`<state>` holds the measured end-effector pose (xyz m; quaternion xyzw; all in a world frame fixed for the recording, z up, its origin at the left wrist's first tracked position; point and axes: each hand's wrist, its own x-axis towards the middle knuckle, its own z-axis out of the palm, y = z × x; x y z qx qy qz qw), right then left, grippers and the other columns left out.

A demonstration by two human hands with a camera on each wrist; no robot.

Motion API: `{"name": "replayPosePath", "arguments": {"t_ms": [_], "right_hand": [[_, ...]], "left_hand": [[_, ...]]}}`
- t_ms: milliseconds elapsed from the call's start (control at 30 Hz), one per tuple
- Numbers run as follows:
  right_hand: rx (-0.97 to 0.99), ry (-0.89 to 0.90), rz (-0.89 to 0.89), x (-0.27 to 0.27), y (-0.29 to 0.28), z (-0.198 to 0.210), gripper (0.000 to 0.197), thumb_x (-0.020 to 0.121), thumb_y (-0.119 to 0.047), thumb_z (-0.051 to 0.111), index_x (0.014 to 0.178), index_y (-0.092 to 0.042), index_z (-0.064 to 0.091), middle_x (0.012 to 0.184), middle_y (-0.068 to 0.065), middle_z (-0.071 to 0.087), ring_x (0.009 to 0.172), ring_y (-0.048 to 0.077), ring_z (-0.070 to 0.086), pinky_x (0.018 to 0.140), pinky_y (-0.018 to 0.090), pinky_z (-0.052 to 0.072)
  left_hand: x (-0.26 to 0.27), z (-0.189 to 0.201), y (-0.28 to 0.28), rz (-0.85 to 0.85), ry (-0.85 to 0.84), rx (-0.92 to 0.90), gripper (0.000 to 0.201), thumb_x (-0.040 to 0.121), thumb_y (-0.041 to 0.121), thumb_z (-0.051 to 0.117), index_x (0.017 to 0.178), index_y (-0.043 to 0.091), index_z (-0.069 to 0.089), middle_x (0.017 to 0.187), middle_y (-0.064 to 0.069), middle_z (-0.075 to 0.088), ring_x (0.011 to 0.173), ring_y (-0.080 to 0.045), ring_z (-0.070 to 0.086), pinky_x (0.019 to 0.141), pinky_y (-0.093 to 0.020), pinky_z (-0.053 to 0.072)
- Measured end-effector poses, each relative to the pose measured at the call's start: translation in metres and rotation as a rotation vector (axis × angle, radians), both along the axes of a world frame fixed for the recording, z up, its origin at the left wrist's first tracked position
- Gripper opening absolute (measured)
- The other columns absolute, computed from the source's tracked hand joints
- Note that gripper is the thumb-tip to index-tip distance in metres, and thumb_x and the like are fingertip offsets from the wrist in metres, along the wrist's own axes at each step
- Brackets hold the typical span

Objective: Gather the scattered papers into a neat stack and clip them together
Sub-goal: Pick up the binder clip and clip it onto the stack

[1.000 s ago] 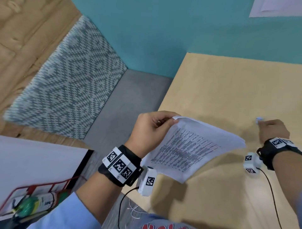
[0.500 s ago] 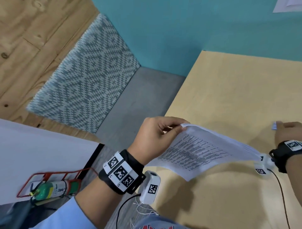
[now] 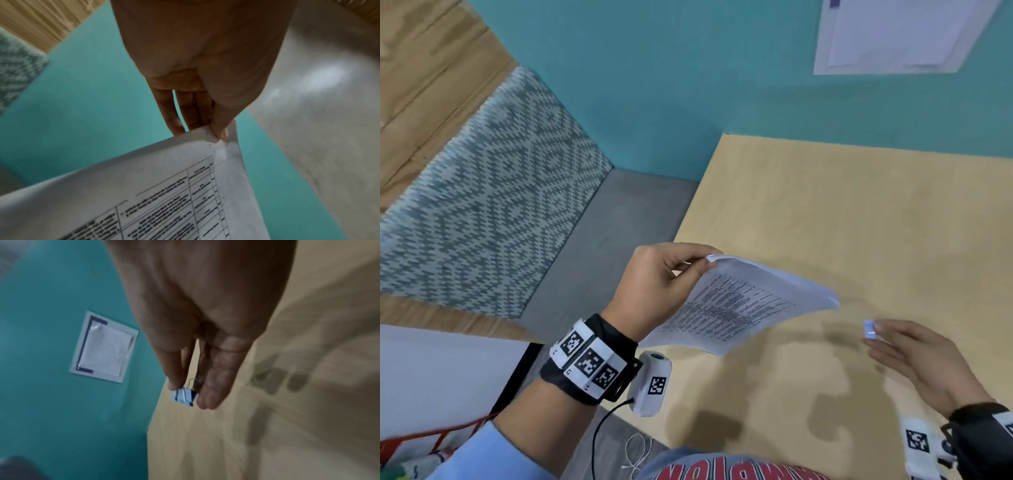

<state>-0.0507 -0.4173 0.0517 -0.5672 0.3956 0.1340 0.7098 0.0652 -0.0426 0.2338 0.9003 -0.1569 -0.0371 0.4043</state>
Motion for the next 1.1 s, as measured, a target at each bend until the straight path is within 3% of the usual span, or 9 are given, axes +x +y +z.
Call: {"name": "replayPosePath", "arguments": {"t_ms": [133,233,333,533,633,733,867,1000,1100], "right_hand": [[-0.042,-0.034,0.088,-0.066,-0.009,0.041,0.036,0.082,-0.013,0.083,0.117,-0.010,0.076,0.107,0.011,0.082,0.096,0.031,0.069,0.084,0.039,0.054],[-0.069,-0.128,0.003,-0.089,-0.016,0.073,0.061,0.063,-0.022,0.088,0.121,-0.012,0.073,0.109,0.011,0.082,0.103,0.030,0.072,0.082,0.032,0.066],[0.008,-0.233,-0.049,-0.094,-0.014,0.114,0.060,0.059,-0.022,0.087,0.115,-0.003,0.076,0.113,0.018,0.080,0.106,0.028,0.075,0.075,0.019,0.064],[0.148,-0.498,-0.024,-0.094,0.010,0.198,0.076,0.031,-0.035,0.108,0.098,-0.010,0.083,0.089,0.013,0.077,0.070,0.013,0.075,0.062,0.021,0.062],[0.153,-0.619,0.033,-0.094,0.025,0.229,0.056,0.043,-0.024,0.101,0.095,-0.014,0.085,0.079,0.010,0.076,0.062,0.014,0.073,0.053,0.019,0.058],[0.030,-0.712,0.109,-0.090,0.043,0.246,0.055,0.050,-0.023,0.099,0.101,-0.010,0.084,0.085,0.011,0.080,0.073,0.013,0.075,0.065,0.019,0.060],[-0.134,-0.775,0.193,-0.084,0.064,0.265,0.044,0.054,0.000,0.086,0.098,-0.006,0.082,0.084,0.010,0.082,0.074,0.009,0.076,0.072,0.012,0.058],[-0.330,-0.859,0.254,-0.082,0.082,0.271,0.037,0.056,-0.013,0.090,0.093,-0.014,0.084,0.090,0.006,0.083,0.077,0.012,0.075,0.078,0.017,0.061],[-0.626,-0.894,0.279,-0.085,0.087,0.272,0.028,0.064,-0.025,0.093,0.091,-0.028,0.084,0.105,-0.018,0.081,0.101,0.004,0.075,0.087,0.018,0.056]], "left_hand": [[-0.016,0.016,-0.018,-0.096,-0.139,0.047,0.021,0.097,0.008,0.075,0.105,0.023,0.086,0.101,0.019,0.083,0.095,0.004,0.077,0.087,-0.023,0.060],[-0.032,0.027,-0.031,-0.129,-0.174,0.043,0.022,0.097,0.009,0.076,0.105,0.026,0.085,0.100,0.020,0.082,0.094,0.003,0.076,0.085,-0.022,0.059],[-0.049,0.035,-0.044,-0.175,-0.245,0.056,0.025,0.095,0.007,0.076,0.106,0.028,0.085,0.099,0.020,0.082,0.093,0.002,0.076,0.083,-0.029,0.060],[-0.076,0.043,-0.062,-0.215,-0.270,-0.021,0.024,0.095,0.009,0.077,0.107,0.029,0.085,0.099,0.018,0.082,0.092,0.000,0.077,0.081,-0.035,0.061],[-0.087,0.046,-0.065,-0.212,-0.264,-0.068,0.025,0.094,0.007,0.078,0.106,0.028,0.085,0.099,0.020,0.082,0.092,0.004,0.076,0.083,-0.031,0.061],[-0.096,0.052,-0.066,-0.230,-0.264,-0.086,0.024,0.094,0.007,0.077,0.105,0.027,0.086,0.099,0.020,0.082,0.092,0.004,0.076,0.083,-0.030,0.061],[-0.102,0.059,-0.062,-0.243,-0.277,-0.088,0.026,0.094,0.005,0.076,0.106,0.027,0.085,0.099,0.019,0.083,0.091,0.002,0.077,0.082,-0.032,0.061],[-0.108,0.067,-0.056,-0.241,-0.293,-0.101,0.027,0.094,0.005,0.076,0.106,0.027,0.085,0.098,0.019,0.083,0.090,0.002,0.077,0.081,-0.031,0.061],[-0.113,0.072,-0.054,-0.240,-0.312,-0.093,0.026,0.094,0.006,0.077,0.106,0.027,0.086,0.099,0.020,0.082,0.091,0.004,0.076,0.081,-0.030,0.061]]}}
